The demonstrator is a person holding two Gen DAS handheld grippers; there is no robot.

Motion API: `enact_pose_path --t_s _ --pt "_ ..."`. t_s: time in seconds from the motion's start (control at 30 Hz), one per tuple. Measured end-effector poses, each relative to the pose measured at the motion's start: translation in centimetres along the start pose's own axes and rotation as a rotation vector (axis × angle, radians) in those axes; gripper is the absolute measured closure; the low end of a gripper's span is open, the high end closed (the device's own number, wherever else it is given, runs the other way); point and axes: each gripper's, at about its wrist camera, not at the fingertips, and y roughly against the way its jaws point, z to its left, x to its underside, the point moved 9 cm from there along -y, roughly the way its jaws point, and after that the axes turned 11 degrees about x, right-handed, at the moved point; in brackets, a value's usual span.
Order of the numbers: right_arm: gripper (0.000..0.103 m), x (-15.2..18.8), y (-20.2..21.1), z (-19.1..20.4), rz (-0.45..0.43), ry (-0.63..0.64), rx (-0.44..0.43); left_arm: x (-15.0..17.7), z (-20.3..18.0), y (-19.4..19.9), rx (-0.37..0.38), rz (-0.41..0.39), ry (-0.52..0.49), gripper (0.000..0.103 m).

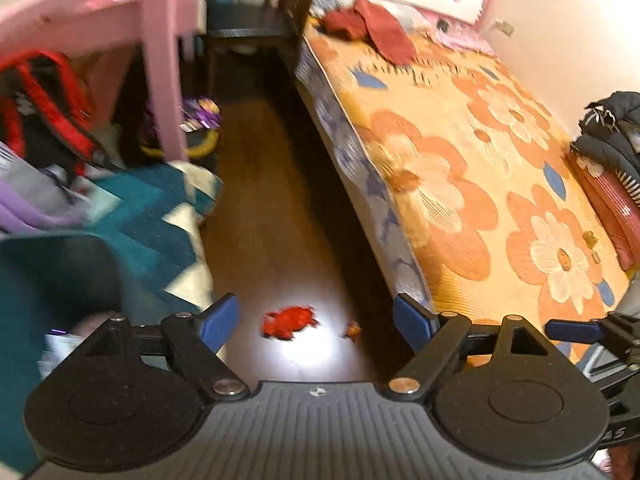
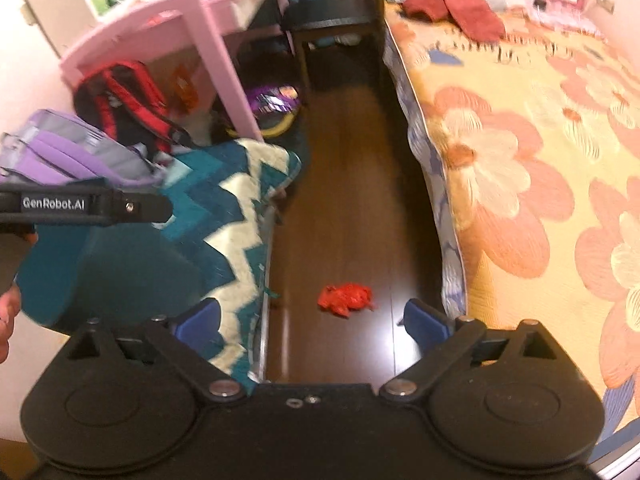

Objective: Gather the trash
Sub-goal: 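Move both tools back down toward the red bag and snack packet, then grasp the red plastic bag with the left tool while the right tool grasps the snack packet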

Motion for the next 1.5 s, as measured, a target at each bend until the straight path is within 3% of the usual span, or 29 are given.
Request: enact_pose_path --t_s 0.2,0.43,0.67,0.97,1.23,1.5 --pt "0.005 2.6 -10.2 -3.8 0.089 0.006 0.014 1.1 0.5 -10.6 -0.026 0.069 0.054 0.019" --pt "0.006 6.0 -23.5 -5.5 0.140 0.028 0.007 3.0 4.3 -22.8 -0.108 0.100 0.062 0.019" --pt "0.012 9.4 -36.6 -6.9 0.182 0.049 0.037 7.5 8.2 -35.4 -0.150 0.191 0.080 0.019" --pt "0.015 14.5 -52.1 -8.6 0.210 0.186 0.130 13.2 13.0 -49.4 -0.181 0.278 0.064 0.019" --pt "0.023 16.8 -61.1 -10.0 0.179 0.327 0.234 17.1 17.5 -58.4 -0.221 0.340 0.032 0.019" --pt "0.024 17.7 -64.5 -10.2 0.149 0.430 0.263 19.3 20.7 -63.3 -0.264 0.392 -0.012 0.019"
